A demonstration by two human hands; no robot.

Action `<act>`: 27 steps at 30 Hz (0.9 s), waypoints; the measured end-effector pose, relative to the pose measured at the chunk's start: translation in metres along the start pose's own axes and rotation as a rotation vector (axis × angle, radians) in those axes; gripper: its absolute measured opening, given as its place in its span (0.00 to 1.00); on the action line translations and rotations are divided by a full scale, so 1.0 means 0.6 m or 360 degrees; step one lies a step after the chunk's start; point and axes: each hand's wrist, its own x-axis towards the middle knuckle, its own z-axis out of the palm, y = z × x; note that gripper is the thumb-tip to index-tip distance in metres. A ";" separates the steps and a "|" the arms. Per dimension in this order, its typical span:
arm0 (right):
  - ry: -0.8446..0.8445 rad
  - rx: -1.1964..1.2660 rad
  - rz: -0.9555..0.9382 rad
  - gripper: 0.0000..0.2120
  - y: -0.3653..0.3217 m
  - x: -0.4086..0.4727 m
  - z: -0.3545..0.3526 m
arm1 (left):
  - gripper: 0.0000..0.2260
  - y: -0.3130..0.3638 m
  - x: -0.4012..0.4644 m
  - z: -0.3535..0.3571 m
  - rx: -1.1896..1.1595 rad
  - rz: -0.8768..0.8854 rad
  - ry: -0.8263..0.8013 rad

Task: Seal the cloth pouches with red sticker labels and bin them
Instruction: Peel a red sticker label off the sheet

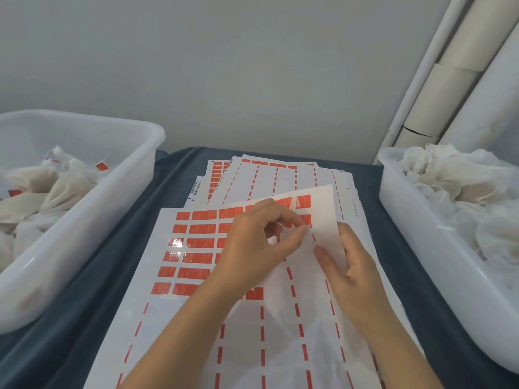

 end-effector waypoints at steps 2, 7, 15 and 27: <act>0.0033 -0.0013 0.0011 0.17 -0.001 0.002 0.002 | 0.10 0.002 0.000 0.003 -0.0107 -0.0172 0.0053; 0.0128 0.0005 0.0148 0.18 0.002 0.010 0.003 | 0.03 0.000 0.014 -0.026 -0.0541 -0.0773 0.0236; 0.0392 -0.0052 -0.0052 0.14 0.008 0.011 0.000 | 0.03 0.002 -0.058 -0.053 0.0093 0.0026 0.0305; -0.0340 0.0608 0.0429 0.17 0.002 0.005 -0.001 | 0.07 -0.021 -0.087 -0.020 0.0649 0.0594 -0.0082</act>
